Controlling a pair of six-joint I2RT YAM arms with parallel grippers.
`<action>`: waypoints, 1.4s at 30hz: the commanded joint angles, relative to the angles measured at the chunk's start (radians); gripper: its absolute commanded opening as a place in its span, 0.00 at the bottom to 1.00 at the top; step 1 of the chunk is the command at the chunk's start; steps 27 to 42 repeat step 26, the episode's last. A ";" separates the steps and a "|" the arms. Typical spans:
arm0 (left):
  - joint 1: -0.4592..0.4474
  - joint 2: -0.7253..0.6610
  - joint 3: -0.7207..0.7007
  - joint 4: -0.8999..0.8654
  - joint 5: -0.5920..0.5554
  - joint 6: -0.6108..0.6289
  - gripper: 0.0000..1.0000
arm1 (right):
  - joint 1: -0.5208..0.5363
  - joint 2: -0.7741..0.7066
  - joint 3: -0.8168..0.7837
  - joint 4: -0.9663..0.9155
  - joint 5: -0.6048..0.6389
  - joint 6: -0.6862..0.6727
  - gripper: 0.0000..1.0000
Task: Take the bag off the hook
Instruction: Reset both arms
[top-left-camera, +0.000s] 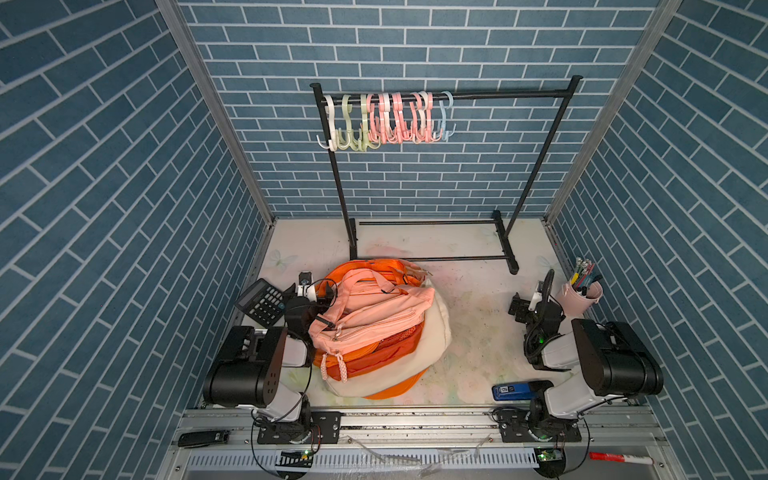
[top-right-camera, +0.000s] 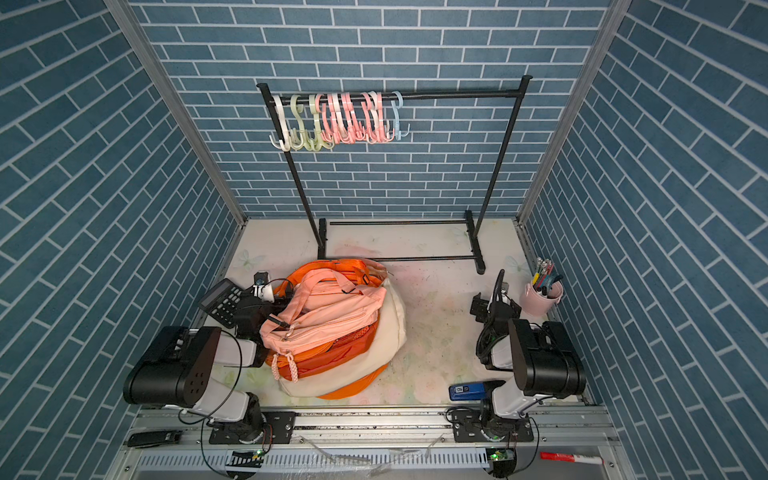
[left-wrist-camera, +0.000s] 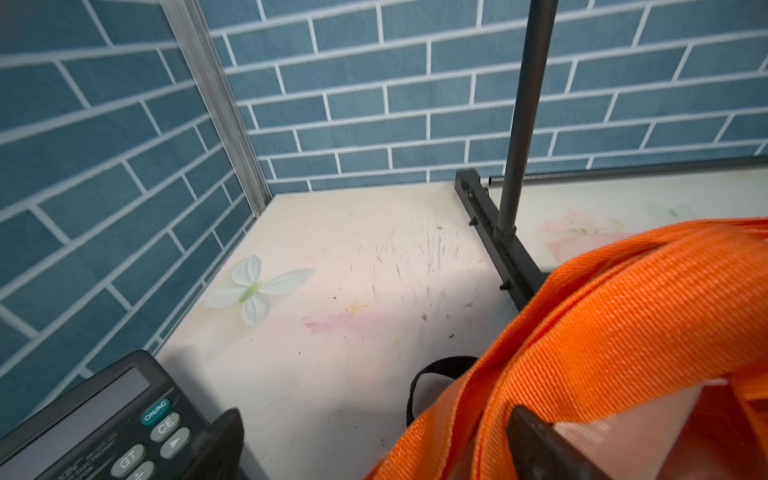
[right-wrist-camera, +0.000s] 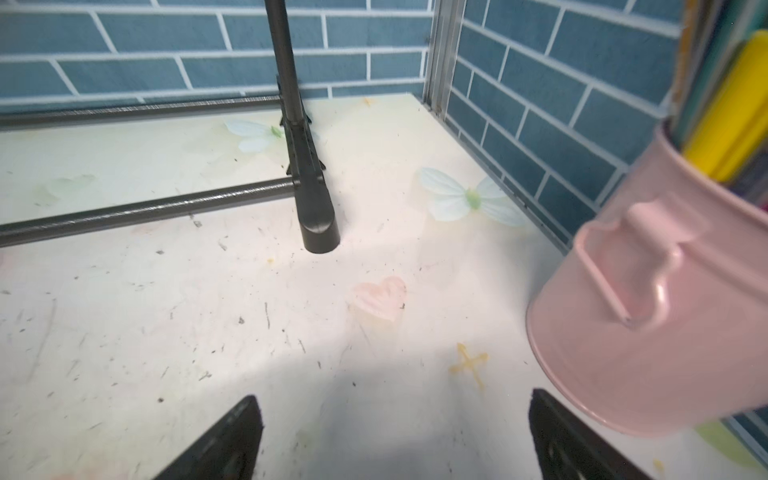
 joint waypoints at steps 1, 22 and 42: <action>0.014 0.001 0.081 -0.190 0.076 0.006 0.99 | -0.003 -0.029 0.079 -0.100 -0.053 -0.016 0.99; 0.013 0.008 0.094 -0.201 0.074 0.009 0.99 | -0.029 -0.019 0.130 -0.179 -0.175 -0.031 0.99; 0.013 0.008 0.093 -0.200 0.072 0.009 0.99 | -0.029 -0.022 0.127 -0.178 -0.177 -0.032 0.99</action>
